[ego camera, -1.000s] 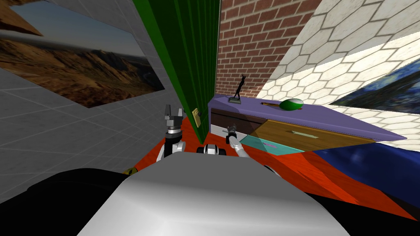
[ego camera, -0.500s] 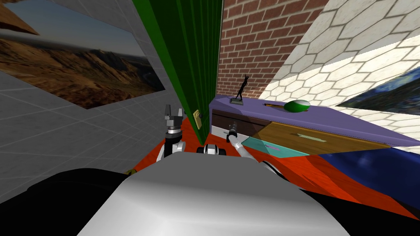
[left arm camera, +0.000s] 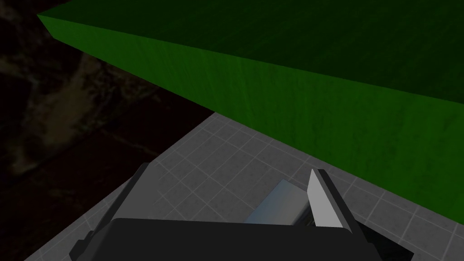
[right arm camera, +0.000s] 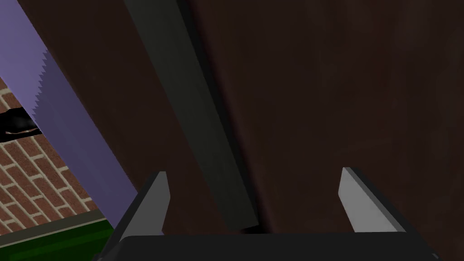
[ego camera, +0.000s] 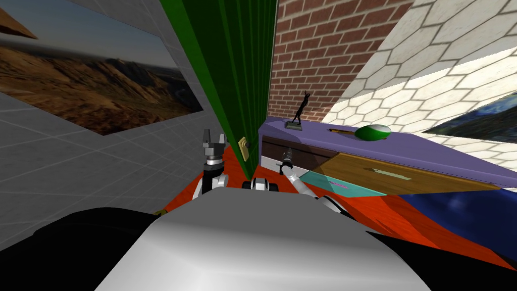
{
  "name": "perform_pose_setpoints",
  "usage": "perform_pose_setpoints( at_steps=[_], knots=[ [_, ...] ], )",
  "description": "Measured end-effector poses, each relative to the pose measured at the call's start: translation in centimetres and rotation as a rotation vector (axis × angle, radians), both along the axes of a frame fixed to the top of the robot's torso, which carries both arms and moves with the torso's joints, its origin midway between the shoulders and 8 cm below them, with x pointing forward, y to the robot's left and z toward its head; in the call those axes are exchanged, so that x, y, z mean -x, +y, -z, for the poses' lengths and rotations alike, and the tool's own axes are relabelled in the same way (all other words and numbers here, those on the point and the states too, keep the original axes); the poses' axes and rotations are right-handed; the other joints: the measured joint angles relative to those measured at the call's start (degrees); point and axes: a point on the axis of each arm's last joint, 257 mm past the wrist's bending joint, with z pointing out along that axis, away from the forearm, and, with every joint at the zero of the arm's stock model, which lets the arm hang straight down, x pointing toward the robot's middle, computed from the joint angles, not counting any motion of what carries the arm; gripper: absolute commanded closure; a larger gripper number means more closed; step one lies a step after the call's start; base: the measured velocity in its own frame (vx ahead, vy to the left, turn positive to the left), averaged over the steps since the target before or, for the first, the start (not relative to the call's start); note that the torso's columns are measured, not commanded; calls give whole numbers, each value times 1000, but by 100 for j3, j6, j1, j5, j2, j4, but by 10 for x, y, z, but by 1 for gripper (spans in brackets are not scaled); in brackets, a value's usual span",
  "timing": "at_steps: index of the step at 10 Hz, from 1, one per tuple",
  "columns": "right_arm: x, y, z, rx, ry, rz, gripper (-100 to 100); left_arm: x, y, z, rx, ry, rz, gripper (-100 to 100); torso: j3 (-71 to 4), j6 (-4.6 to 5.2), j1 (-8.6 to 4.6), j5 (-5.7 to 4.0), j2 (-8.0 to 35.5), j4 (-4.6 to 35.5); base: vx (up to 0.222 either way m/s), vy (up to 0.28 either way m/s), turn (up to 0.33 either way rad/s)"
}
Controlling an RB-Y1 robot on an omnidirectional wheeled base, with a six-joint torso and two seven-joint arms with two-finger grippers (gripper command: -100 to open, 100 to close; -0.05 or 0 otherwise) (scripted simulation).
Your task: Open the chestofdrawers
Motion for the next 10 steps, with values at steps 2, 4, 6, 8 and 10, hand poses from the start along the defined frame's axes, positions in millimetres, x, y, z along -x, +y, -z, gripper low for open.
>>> perform_pose_setpoints(
  at_steps=[2, 4, 6, 8, 10],
  knots=[
    [-1, 1, -1, 0, -1, -3, 100, 0, 0, 0, 0, 0, 0, 0, 10, 0, 16, 4, 19, 4, -140, 39, -42],
    [-3, 4, -2, 1, 0, -9, 100, 0, 0, 0, 0, 0, 0, 0, 4, -1, 20, 5, 4, 2, -172, 69, -33],
    [-5, 7, -4, 1, 1, -18, 100, 0, 0, 0, 0, 0, 0, 0, -7, -1, 8, 2, -11, -3, -149, 52, -26],
    [-2, 7, -4, 13, -4, -14, -100, 0, 0, 0, 0, 0, 0, 0, -48, -1, -7, -2, -80, -22, 92, 17, 9],
    [5, 4, -5, 35, -20, 1, -100, 0, 0, 0, 0, 0, 0, 0, -35, -1, 5, 1, -55, -16, 168, 10, 7]
  ],
)
